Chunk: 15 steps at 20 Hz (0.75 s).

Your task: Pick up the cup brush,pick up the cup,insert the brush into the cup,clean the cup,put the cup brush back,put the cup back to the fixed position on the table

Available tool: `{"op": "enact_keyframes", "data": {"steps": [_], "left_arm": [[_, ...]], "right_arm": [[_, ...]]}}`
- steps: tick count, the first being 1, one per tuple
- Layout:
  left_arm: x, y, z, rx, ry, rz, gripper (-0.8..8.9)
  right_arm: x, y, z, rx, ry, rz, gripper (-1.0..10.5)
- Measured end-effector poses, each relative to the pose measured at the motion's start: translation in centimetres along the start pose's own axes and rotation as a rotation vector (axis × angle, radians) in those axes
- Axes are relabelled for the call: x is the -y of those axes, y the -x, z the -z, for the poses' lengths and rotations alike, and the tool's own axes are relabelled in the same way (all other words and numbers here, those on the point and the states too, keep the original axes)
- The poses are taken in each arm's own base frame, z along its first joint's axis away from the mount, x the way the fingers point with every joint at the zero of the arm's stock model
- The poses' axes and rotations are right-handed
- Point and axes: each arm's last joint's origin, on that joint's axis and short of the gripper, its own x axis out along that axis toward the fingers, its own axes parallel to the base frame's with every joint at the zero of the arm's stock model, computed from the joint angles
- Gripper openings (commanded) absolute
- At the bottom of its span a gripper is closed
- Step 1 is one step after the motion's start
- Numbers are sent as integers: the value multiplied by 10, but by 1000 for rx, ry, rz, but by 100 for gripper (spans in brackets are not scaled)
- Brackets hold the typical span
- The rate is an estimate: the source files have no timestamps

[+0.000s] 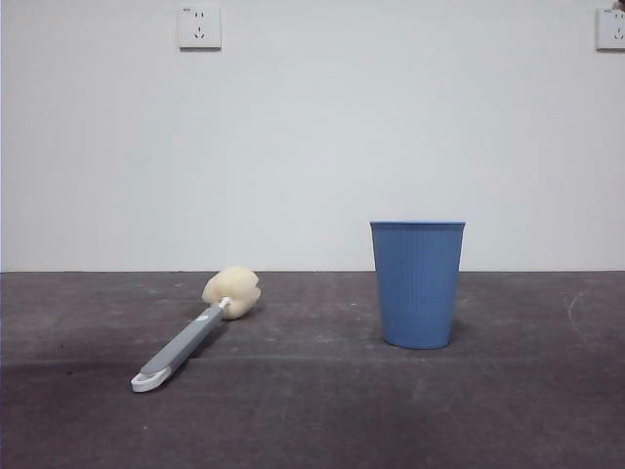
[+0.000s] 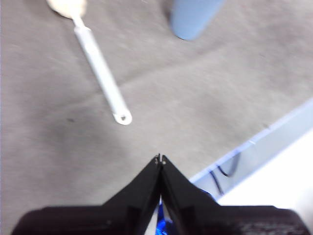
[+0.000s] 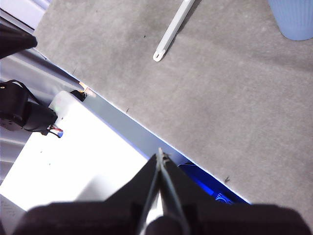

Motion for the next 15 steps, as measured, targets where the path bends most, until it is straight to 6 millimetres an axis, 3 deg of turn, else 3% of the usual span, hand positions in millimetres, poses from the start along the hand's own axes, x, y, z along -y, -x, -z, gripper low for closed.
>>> {"op": "enact_keyframes", "data": {"steps": [3, 5, 7, 10, 15], "left_arm": [[-2, 0, -4, 70, -15, -88, -3], [-2, 5, -19, 278, -31, -201, -3], [-9, 19, -38, 521, -47, -318, -3], [-22, 45, -51, 738, -144, -357, -3], [-43, 67, -47, 810, -259, -538, -3]], "right_arm": [[0, 0, 0, 0, 0, 0, 5], [0, 0, 0, 0, 0, 0, 5], [0, 0, 0, 0, 0, 0, 5], [0, 0, 0, 0, 0, 0, 5], [0, 0, 0, 0, 0, 0, 5]]}}
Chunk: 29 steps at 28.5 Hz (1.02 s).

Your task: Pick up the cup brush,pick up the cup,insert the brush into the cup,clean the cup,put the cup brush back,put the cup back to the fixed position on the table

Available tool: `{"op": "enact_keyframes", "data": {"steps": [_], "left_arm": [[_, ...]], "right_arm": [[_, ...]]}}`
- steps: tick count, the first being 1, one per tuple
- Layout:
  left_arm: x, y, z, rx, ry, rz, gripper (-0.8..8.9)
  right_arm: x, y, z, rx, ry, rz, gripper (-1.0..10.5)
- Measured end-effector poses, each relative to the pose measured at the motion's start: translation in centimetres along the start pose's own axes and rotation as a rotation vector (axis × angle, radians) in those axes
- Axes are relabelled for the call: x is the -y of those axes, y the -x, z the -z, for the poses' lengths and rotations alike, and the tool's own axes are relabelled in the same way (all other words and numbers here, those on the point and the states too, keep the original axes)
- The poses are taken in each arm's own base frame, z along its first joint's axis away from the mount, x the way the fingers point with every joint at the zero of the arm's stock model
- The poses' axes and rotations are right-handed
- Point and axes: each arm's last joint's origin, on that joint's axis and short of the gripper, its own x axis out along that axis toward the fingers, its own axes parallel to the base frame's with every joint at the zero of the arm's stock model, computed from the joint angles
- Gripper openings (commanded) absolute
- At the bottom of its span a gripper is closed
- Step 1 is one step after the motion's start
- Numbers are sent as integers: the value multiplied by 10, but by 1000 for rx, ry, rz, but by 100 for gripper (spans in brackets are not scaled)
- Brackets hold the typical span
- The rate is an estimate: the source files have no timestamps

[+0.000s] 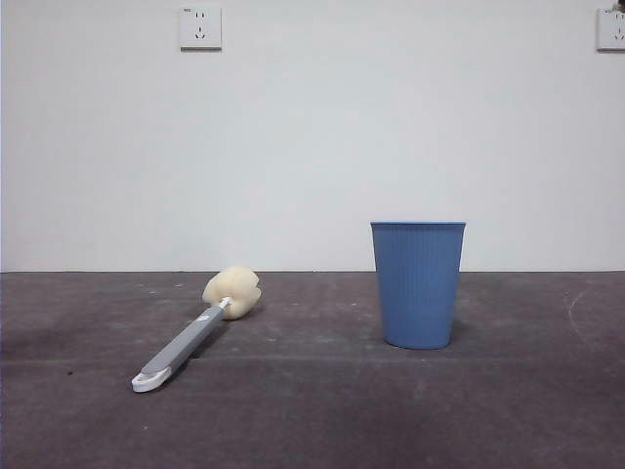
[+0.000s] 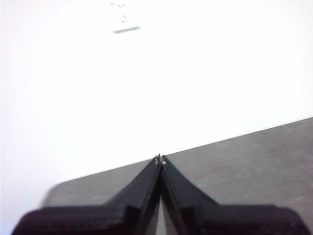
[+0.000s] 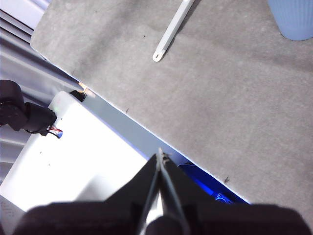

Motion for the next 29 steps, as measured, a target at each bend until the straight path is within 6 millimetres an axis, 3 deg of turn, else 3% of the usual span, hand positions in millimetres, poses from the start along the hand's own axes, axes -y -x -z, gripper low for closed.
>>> {"op": "enact_keyframes", "data": {"steps": [5, 13, 18, 21, 29], "left_arm": [[-4, 6, 28, 0, -35, -94, -3], [7, 0, 127, -21, 28, -113, -3], [15, 2, 174, -92, 91, -113, -3], [18, 4, 191, -112, 126, -113, -3], [22, 8, 205, -247, 164, -75, -3]], "right_arm": [[0, 0, 0, 0, 0, 0, 5], [0, 0, 0, 0, 0, 0, 5], [0, 0, 0, 0, 0, 0, 5], [0, 0, 0, 0, 0, 0, 5], [0, 0, 0, -1, -1, 1, 5]]}}
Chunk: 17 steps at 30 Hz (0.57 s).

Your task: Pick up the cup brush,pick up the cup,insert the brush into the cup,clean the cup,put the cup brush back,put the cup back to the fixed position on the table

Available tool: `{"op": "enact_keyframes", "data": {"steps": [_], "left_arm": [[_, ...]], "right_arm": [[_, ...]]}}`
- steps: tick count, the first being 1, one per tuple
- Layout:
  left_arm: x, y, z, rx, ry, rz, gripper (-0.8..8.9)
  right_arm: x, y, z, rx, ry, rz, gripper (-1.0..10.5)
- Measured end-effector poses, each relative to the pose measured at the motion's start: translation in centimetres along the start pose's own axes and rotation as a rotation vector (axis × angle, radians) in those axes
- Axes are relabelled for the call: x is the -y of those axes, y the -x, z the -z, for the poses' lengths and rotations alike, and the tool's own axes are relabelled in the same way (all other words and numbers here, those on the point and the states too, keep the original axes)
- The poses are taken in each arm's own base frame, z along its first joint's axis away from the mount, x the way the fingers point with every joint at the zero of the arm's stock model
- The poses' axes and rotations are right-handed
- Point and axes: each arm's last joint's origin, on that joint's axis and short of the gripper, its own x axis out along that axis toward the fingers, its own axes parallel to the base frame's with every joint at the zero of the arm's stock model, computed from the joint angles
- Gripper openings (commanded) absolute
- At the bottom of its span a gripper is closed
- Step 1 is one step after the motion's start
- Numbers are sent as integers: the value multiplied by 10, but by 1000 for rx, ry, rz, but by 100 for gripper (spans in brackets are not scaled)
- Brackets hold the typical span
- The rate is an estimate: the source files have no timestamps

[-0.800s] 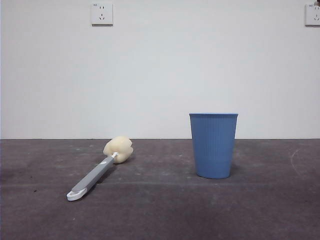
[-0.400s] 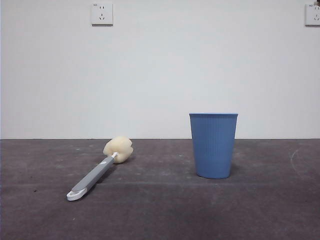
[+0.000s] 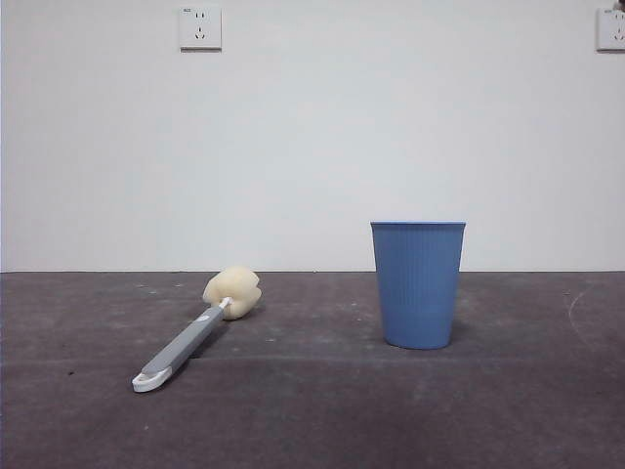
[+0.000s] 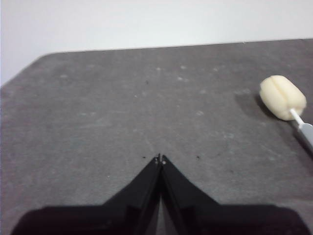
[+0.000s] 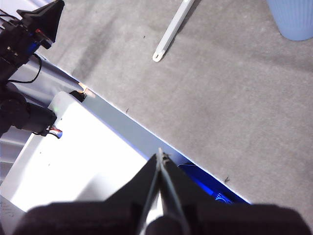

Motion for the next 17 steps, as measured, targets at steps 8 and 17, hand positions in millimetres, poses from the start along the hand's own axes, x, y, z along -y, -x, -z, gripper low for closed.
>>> {"op": "enact_keyframes", "data": {"steps": [8, 17], "left_arm": [[1, 0, 0, 5, 28, 43, -3], [1, 0, 0, 5, 33, 43, -3]], "right_arm": [[0, 0, 0, -1, -1, 0, 5], [0, 0, 0, -1, -1, 0, 5]]}}
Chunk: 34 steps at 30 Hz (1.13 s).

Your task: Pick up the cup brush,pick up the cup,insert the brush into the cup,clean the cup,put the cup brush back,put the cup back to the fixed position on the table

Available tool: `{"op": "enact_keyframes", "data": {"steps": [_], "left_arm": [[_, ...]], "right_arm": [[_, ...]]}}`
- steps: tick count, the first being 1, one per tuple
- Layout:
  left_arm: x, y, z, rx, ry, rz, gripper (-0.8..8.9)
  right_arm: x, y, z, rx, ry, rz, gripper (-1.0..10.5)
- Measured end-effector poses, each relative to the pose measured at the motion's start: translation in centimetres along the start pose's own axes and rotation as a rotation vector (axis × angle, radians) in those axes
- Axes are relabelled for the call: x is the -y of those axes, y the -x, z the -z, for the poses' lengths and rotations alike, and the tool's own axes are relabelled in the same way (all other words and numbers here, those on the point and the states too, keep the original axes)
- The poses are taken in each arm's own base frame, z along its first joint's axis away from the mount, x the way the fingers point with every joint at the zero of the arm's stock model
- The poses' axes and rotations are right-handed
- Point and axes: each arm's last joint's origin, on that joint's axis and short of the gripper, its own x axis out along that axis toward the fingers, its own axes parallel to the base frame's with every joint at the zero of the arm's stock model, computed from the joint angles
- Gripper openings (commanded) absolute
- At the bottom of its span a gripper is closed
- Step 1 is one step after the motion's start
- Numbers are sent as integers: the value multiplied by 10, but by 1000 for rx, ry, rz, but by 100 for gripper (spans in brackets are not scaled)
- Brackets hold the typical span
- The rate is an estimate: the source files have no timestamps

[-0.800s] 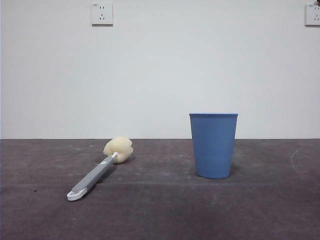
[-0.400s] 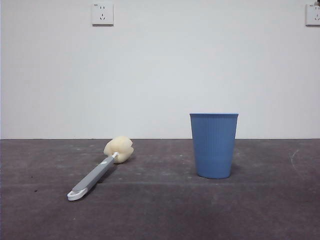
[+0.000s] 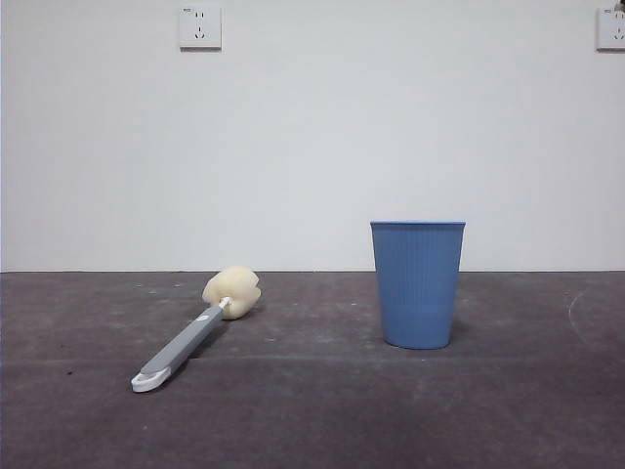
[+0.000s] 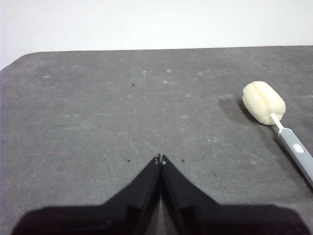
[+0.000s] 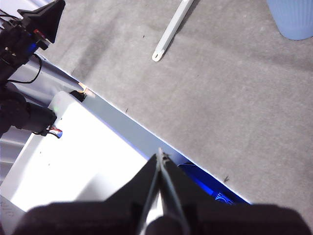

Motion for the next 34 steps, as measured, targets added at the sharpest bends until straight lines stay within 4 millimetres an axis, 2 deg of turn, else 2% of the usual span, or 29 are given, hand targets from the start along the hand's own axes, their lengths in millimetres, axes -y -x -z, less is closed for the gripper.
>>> {"op": "enact_keyframes", "data": {"steps": [5, 8, 14, 18, 21, 27, 34], "left_arm": [[0, 0, 0, 0, 2, 0, -3], [0, 0, 0, 0, 2, 0, -3], [0, 0, 0, 0, 2, 1, -3], [0, 0, 0, 0, 2, 1, -3], [0, 0, 0, 0, 2, 1, -3], [0, 0, 0, 0, 2, 1, -3], [0, 0, 0, 0, 2, 1, -3]], "right_arm": [[0, 1, 0, 3, 3, 0, 5], [0, 6, 1, 59, 79, 78, 5], [-9, 38, -8, 442, 350, 245, 5], [-12, 56, -6, 667, 470, 368, 5], [-2, 49, 2, 728, 491, 422, 5], [30, 17, 26, 824, 480, 489, 5], [72, -18, 58, 848, 315, 626, 5]]}}
